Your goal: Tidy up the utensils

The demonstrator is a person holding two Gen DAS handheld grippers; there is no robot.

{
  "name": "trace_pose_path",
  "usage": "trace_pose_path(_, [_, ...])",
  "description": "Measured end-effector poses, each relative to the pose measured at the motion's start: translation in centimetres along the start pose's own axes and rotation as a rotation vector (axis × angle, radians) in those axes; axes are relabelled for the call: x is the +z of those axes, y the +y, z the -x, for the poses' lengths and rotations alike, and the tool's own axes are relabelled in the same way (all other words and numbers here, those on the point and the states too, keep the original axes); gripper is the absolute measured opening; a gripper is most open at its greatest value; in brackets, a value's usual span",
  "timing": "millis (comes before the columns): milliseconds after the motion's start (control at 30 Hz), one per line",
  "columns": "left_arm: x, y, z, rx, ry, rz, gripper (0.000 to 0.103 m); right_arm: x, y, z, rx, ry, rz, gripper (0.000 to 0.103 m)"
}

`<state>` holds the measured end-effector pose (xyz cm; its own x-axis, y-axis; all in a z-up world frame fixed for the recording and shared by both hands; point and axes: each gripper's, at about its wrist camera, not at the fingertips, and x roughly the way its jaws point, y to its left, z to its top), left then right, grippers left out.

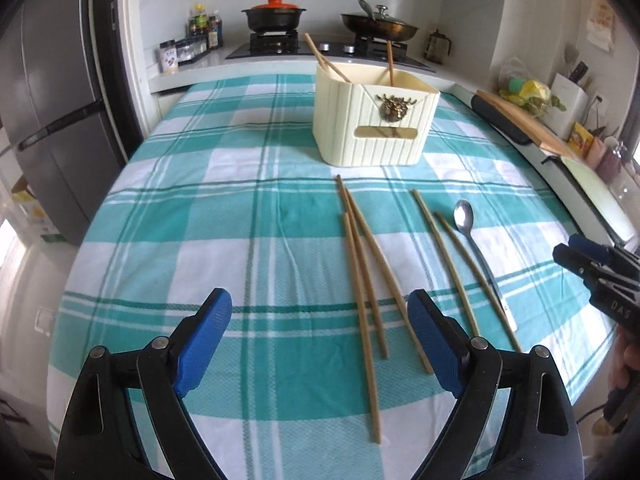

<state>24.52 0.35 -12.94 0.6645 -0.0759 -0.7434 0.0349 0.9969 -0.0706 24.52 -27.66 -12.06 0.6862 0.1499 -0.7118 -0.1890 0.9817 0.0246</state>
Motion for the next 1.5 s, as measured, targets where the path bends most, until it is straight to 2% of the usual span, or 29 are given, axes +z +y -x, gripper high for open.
trace_pose_path(100, [-1.1, -1.2, -0.1, -0.010, -0.007, -0.007, 0.091, -0.9, 0.1, 0.9, -0.017, -0.030, -0.027, 0.051])
trace_pose_path(300, [-2.8, -2.4, -0.7, 0.009, 0.010, -0.011, 0.091, -2.0, 0.8, 1.7, -0.091, -0.061, 0.012, 0.052])
trace_pose_path(467, [-3.4, -2.4, -1.0, 0.019, 0.020, -0.002, 0.091, -2.6, 1.1, 1.4, -0.102, -0.058, 0.023, 0.052])
trace_pose_path(800, [-3.8, -1.5, -1.7, 0.027, 0.030, 0.030, 0.091, -3.5, 1.2, 0.4, -0.159, -0.055, 0.036, 0.052])
trace_pose_path(1500, [-4.5, -0.7, -3.2, 0.033, 0.063, 0.055, 0.091, -4.0, 1.7, -0.4, -0.197, -0.037, 0.078, 0.052])
